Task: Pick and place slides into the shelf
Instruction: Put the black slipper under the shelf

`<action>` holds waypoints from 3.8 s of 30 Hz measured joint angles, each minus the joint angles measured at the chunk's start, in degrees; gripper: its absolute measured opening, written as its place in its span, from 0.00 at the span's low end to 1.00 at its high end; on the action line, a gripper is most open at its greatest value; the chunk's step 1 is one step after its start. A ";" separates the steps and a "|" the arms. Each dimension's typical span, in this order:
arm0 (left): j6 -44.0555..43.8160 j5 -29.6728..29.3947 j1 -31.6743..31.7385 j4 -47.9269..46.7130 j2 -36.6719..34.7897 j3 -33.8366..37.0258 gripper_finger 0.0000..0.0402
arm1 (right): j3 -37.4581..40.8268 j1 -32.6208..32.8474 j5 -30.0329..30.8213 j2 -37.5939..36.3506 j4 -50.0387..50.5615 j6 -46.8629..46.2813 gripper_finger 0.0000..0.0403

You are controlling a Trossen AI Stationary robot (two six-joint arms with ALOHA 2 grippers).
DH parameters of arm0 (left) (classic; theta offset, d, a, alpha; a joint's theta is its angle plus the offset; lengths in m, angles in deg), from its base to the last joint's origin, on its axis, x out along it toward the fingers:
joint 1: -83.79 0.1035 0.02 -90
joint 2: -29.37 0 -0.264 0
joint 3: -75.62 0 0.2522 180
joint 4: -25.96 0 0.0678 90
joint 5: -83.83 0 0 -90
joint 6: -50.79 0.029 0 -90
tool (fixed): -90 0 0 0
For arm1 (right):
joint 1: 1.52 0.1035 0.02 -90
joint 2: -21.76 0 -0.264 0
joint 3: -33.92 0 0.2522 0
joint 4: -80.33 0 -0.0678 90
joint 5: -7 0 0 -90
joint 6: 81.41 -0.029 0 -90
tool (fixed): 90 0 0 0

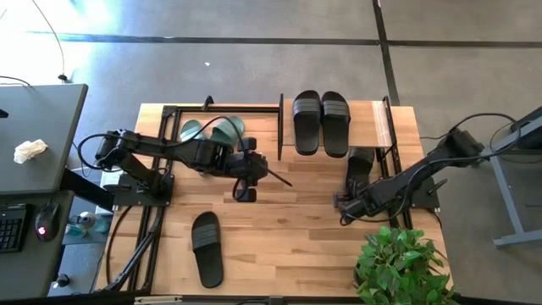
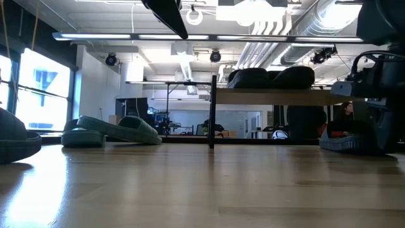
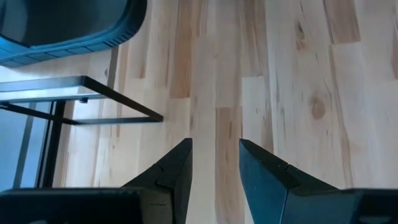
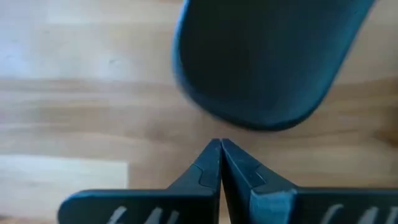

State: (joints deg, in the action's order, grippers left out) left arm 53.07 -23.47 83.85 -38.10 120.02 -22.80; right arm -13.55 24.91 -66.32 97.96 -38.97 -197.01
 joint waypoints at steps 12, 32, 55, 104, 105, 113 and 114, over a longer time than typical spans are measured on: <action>0.38 0.05 0.00 1.25 0.00 0.00 0.29 | 0.00 -6.18 4.53 -0.06 5.73 -4.62 0.00; 0.40 0.20 -0.02 1.25 0.00 0.00 0.29 | 0.02 -20.03 9.70 -0.04 8.68 -0.93 0.00; 0.01 0.18 -0.02 1.18 0.00 0.00 0.29 | 0.09 -24.93 8.08 -0.04 12.81 -0.12 0.00; -36.76 42.52 -10.84 -20.75 -8.99 23.58 0.29 | -19.87 -19.39 -26.63 -0.13 -15.02 76.84 0.00; -39.55 41.44 -12.41 -19.99 -9.49 23.15 0.29 | -19.87 -19.65 -26.66 -0.13 -15.04 77.89 0.00; -67.71 20.16 -28.48 -16.02 -10.54 18.09 0.29 | -19.85 -20.04 -18.61 -0.13 -15.02 85.21 0.00; -71.03 18.08 -30.44 -15.63 -10.54 17.62 0.29 | -19.85 -20.04 -18.37 -0.13 -15.02 86.11 0.00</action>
State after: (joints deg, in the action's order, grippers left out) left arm -17.96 -5.39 53.41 -53.74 109.49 -5.18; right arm -33.40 4.87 -84.69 97.83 -53.98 -110.90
